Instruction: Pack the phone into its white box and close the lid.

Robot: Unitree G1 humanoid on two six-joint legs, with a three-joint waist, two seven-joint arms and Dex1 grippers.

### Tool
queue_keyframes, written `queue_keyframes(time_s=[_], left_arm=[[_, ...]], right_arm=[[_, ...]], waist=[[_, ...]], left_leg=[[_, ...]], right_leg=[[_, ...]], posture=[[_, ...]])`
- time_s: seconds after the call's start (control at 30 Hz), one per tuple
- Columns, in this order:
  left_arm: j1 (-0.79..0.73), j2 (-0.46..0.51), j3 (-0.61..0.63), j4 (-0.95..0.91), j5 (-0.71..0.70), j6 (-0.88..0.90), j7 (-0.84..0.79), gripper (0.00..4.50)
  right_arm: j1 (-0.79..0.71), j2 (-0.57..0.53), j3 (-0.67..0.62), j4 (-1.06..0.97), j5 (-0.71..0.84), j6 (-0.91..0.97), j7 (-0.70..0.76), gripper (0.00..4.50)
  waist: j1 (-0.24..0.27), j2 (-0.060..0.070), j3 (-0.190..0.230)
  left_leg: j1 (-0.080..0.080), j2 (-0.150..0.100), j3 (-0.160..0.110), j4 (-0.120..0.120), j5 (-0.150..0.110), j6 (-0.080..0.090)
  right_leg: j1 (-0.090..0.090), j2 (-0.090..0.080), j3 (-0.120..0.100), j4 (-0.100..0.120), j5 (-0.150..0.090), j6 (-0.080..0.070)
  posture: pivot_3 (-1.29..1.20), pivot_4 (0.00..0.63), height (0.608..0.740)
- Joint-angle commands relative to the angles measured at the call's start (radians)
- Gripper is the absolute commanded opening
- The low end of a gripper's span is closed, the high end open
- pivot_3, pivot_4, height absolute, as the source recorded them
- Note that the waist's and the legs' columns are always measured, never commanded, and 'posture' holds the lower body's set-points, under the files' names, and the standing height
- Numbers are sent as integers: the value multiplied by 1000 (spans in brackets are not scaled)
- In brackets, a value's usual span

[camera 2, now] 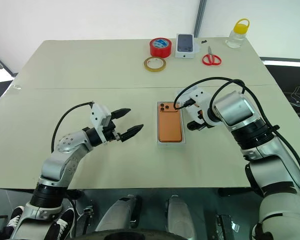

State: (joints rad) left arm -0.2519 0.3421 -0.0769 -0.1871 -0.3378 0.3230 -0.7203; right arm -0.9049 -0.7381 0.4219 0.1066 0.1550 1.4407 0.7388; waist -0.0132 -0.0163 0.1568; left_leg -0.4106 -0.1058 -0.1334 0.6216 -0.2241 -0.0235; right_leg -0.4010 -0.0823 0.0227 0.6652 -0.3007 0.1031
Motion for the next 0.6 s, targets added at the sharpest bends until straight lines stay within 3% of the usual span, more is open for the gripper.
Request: queue_keyframes(time_s=[0.03,0.17,0.37,0.6], left_arm=[[1,-5,-6,-47,-3,-7,13,4466],[8,-7,-10,-53,-3,-6,27,4500],[10,-14,-13,-54,-4,0,46,4500],[12,-9,-5,-46,-8,-3,55,4500]], right_arm=[[-32,-4,-3,1,3,0,-14,4500],[-32,8,4,5,11,11,-26,3172],[-42,9,28,17,3,-10,-38,105],[-49,31,-11,32,6,10,-76,44]], waist=[[0,0,0],[0,0,0],[-1,0,0],[-2,0,0]], left_leg=[[0,0,0,0,0,0],[0,0,0,0,0,0],[0,0,0,1,0,0],[0,0,0,1,0,0]], right_leg=[[0,0,0,0,0,0],[0,0,0,0,0,0],[1,0,0,0,0,0],[1,0,0,0,0,0]], posture=[[0,150,740],[0,150,740],[0,150,740],[0,150,740]])
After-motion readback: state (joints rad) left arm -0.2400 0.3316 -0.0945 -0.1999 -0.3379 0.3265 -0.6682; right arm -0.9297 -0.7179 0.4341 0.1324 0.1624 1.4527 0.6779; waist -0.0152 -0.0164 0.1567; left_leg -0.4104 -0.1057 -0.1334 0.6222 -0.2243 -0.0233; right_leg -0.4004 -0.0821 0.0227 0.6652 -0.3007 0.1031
